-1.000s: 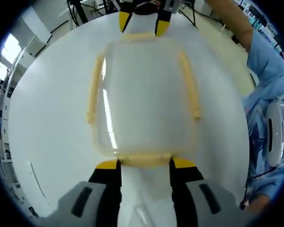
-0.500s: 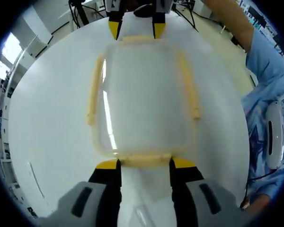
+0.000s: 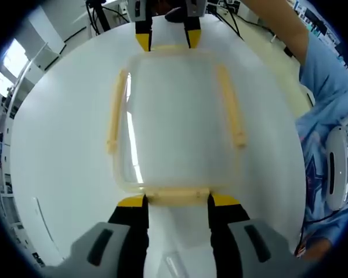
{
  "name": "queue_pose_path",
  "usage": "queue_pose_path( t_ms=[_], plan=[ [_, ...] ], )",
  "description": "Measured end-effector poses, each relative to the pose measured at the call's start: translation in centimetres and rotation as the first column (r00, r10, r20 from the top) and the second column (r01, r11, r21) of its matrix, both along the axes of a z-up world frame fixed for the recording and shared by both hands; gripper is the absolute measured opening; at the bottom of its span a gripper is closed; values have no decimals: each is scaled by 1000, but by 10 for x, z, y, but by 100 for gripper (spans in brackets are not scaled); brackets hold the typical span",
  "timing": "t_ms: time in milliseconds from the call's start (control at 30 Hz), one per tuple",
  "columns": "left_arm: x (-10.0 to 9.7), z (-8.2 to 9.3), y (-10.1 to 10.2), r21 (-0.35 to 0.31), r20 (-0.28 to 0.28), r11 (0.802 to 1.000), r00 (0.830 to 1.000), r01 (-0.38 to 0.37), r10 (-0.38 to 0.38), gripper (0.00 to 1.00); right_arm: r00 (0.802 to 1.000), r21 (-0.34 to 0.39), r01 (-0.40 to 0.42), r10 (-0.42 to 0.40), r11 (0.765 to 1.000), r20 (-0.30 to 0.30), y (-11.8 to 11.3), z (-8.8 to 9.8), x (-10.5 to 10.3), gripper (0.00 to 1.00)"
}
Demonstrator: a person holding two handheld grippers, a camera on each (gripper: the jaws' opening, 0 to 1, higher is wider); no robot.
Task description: Snap each plastic latch of the storage box into its locked position after aligning the lid with the box until every specified latch is closed and the lid sits flush.
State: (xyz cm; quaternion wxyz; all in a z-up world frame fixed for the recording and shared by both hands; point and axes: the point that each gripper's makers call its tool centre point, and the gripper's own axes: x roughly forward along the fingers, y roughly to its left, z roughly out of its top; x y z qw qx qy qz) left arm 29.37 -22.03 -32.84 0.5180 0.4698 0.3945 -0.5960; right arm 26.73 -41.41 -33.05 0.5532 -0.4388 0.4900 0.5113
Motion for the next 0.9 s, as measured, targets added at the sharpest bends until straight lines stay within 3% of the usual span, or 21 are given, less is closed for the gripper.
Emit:
queue_pose_path(
  t_ms=[300,900],
  plan=[
    [0,0,-2,-18,-5,1000,1000,-17,17,40,1000,9,-31,31,999,-1,-2,-1,-1,40],
    [0,-2,-5,-51,-9,998,999,-40,39,40,1000,-107,-22,20,994,-15,-6,-5,1,40]
  ],
)
